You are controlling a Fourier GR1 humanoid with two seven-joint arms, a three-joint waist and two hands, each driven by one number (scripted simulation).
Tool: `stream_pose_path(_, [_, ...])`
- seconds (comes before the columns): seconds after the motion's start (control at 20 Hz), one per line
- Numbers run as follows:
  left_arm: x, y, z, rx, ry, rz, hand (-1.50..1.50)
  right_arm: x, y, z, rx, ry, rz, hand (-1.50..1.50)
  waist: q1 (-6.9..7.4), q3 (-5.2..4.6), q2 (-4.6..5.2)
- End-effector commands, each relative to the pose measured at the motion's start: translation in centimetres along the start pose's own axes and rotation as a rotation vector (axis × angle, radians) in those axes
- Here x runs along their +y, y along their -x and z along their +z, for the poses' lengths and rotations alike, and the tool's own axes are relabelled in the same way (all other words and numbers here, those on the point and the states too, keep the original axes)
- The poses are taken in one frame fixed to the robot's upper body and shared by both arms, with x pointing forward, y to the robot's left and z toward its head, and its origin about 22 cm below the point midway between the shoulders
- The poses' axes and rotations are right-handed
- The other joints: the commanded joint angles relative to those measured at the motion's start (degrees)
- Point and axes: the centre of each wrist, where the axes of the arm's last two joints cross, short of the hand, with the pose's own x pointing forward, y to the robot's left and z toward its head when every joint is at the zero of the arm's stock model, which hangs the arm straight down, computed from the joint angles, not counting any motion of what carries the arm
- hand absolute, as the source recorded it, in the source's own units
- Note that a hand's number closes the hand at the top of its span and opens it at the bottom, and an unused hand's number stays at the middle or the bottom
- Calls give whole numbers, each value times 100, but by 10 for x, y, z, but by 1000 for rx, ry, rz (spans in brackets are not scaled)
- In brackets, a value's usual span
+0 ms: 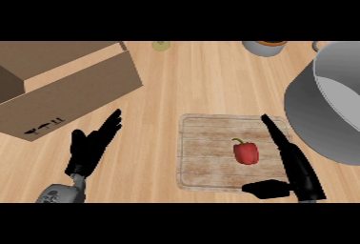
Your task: Pick the bell pepper from the cutting board and place it in the pot
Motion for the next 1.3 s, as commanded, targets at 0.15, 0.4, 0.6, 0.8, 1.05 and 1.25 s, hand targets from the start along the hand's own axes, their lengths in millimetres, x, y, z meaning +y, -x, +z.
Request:
stream_pose_path(0.15, [-2,4,-5,-2,3,7,0,1,28,-13,-64,-24,-213,-150,6,1,8])
stream_pose_path(0.4, [-16,-12,0,-15,2,-6,0,19,59,-11,-20,-41,-242,-150,12,1,-1])
stream_pose_path(0.6, [8,2,5,-9,9,1,0,30,76,-25,2,-51,-314,-150,21,1,3])
stream_pose_path(0.8, [-7,-5,4,-13,2,-3,0,52,84,-35,-30,-101,-264,150,25,1,1])
stream_pose_path(1.05, [1,3,-3,-9,17,-6,0,65,91,-38,-87,-86,-227,150,21,1,4])
stream_pose_path(1.25, [7,9,13,-3,6,-16,0,60,103,-36,-123,-84,-260,150,36,1,0])
